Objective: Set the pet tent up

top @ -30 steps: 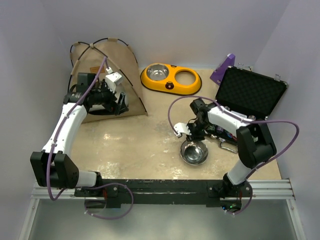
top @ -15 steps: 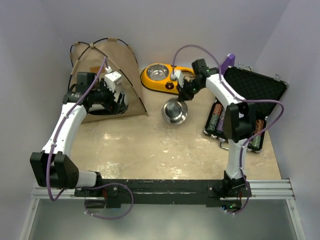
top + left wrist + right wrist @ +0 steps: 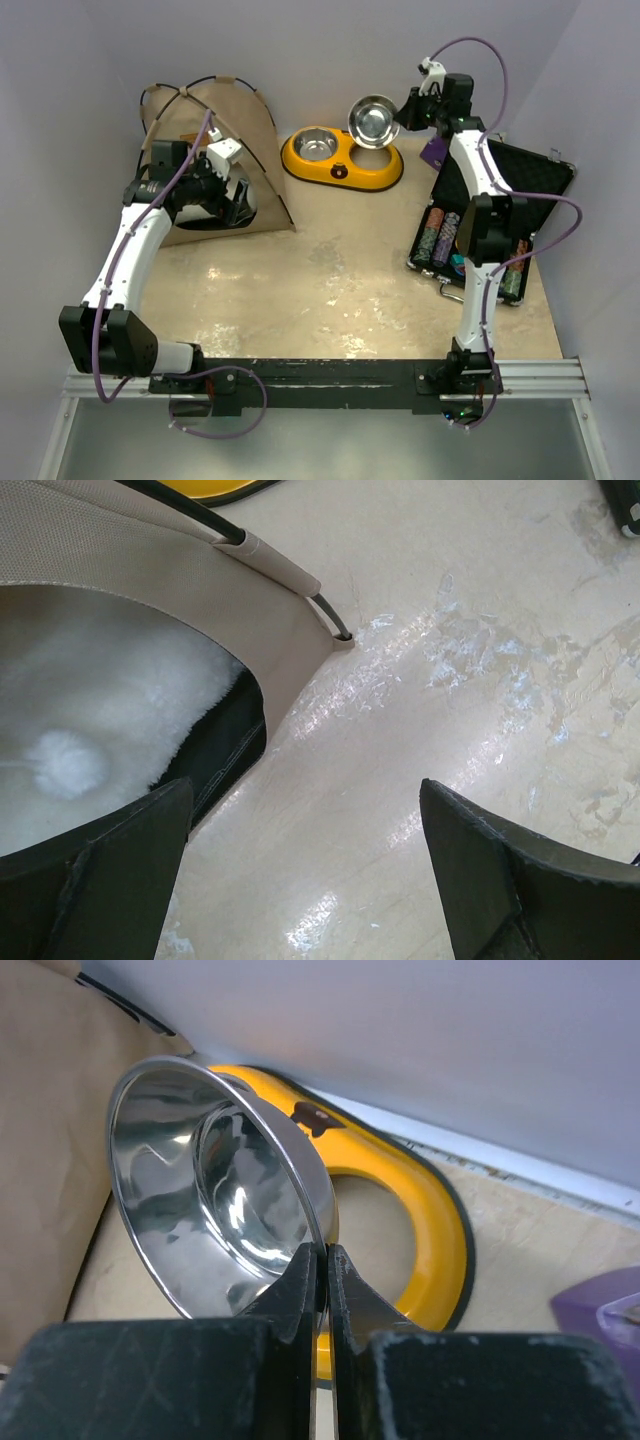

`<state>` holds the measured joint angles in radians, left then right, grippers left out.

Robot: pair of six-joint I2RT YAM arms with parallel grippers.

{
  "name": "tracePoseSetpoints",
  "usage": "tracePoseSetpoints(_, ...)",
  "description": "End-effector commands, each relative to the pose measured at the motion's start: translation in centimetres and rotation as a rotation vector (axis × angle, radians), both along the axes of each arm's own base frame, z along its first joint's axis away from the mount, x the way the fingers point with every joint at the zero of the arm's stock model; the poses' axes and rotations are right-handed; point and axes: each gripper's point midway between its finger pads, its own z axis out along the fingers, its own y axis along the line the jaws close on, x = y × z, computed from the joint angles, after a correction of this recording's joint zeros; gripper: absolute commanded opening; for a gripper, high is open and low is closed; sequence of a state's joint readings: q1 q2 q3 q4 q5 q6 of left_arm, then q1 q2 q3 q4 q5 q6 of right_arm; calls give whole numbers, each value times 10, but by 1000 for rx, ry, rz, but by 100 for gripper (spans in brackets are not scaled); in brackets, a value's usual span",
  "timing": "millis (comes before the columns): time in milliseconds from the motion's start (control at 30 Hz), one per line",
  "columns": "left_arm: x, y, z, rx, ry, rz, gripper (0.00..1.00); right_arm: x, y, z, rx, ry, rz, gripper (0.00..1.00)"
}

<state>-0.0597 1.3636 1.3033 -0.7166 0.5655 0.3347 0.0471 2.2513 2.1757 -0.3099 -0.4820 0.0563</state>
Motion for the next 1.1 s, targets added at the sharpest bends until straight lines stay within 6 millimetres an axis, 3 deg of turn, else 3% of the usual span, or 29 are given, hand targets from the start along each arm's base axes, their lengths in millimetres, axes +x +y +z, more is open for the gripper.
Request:
tracePoseSetpoints(0, 6, 1, 10, 11, -32, 5, 100, 13, 13, 6, 120, 24, -67, 0)
tracePoseSetpoints(467, 8, 3, 7, 19, -22, 12, 100, 26, -7, -56, 56, 123, -196, 0)
tracePoseSetpoints(867, 7, 4, 5, 24, -13, 16, 100, 27, -3, -78, 69, 166, -185, 1)
tracePoseSetpoints(900, 7, 4, 5, 25, -14, 16, 100, 26, -1, -78, 70, 167, -175, 12)
tracePoseSetpoints(967, 8, 4, 6, 25, -15, 20, 100, 25, 3, -69, 77, 150, -146, 44)
tracePoseSetpoints(1033, 11, 5, 9, 27, -24, 21, 100, 25, 5, -50, 78, 109, -123, 64)
tracePoseSetpoints(1067, 12, 5, 13, 26, -31, 22, 100, 25, 9, -38, 84, 84, -101, 65)
